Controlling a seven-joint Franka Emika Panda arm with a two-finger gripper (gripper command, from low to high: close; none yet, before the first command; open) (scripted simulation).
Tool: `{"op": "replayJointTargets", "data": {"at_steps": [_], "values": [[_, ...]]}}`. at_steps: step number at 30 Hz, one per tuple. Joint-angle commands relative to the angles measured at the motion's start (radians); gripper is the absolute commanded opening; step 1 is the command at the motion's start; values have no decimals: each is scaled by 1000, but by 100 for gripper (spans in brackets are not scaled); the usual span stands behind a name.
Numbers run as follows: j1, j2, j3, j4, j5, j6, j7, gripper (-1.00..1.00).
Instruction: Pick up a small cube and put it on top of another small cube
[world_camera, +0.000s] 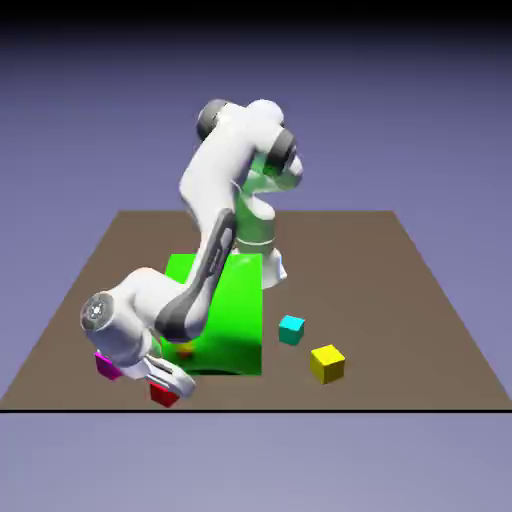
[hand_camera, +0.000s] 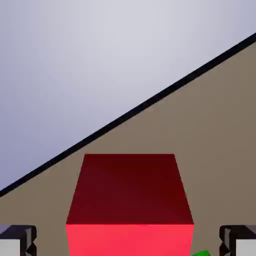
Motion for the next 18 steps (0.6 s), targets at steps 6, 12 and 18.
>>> {"op": "replayJointTargets", "data": {"at_steps": [6, 12, 18], "values": [[39, -134, 30, 10, -83, -108, 91, -100], [166, -336, 247, -184, -177, -32, 273, -100], [270, -501, 426, -344, -254, 31, 422, -100]]}}
